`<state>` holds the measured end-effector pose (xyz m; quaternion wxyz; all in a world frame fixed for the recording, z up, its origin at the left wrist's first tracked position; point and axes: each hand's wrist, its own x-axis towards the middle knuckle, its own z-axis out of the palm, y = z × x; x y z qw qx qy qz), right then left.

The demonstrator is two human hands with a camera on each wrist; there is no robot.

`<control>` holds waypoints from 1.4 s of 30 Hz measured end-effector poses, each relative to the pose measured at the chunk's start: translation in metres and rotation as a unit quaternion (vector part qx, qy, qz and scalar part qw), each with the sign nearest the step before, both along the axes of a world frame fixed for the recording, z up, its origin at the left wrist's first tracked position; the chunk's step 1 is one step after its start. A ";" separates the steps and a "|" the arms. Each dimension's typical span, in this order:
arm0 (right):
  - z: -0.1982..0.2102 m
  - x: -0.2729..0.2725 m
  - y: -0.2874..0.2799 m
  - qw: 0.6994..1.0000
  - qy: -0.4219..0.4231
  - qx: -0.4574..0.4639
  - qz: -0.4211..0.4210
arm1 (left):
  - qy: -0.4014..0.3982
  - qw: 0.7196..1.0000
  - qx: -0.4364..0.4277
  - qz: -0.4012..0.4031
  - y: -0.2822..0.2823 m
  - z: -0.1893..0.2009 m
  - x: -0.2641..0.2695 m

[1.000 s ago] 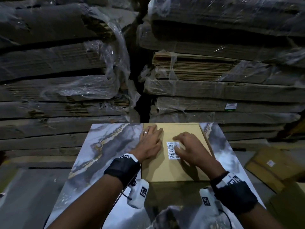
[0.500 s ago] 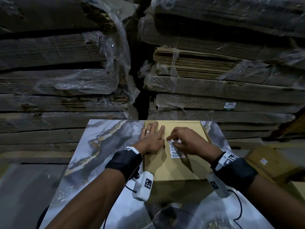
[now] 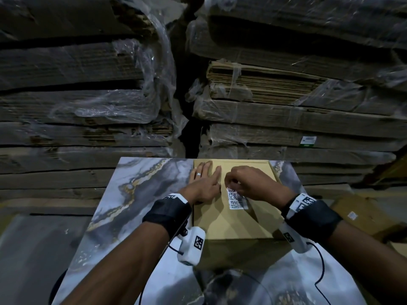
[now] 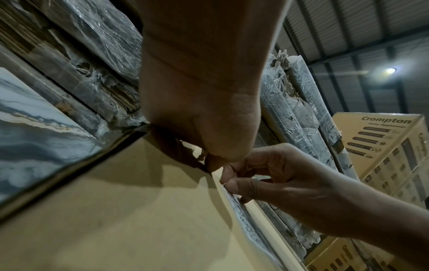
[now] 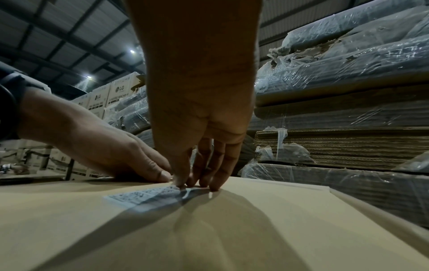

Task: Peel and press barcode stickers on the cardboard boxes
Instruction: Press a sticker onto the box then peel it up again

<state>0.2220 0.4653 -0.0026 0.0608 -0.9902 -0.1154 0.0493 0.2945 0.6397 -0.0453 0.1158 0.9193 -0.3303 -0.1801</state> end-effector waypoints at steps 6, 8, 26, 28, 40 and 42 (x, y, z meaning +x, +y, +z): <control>-0.005 -0.005 -0.007 1.000 -0.001 0.026 0.016 | -0.006 1.000 0.005 -0.002 0.001 0.002 -0.002; -0.006 -0.006 -0.009 0.999 -0.006 0.029 0.023 | -0.007 1.000 0.007 -0.004 0.001 0.001 -0.002; -0.020 -0.005 -0.021 0.996 -0.061 0.058 0.036 | -0.026 1.000 0.011 -0.009 -0.002 -0.005 0.001; -0.022 -0.003 -0.018 0.997 -0.065 0.023 0.040 | -0.030 0.999 0.007 -0.008 -0.001 -0.005 0.000; -0.019 0.000 -0.021 0.996 -0.027 -0.021 0.083 | -0.032 0.999 0.000 -0.010 0.000 -0.004 -0.001; -0.017 0.001 -0.023 0.996 -0.020 -0.009 0.086 | -0.033 0.999 0.000 -0.011 0.000 -0.004 -0.002</control>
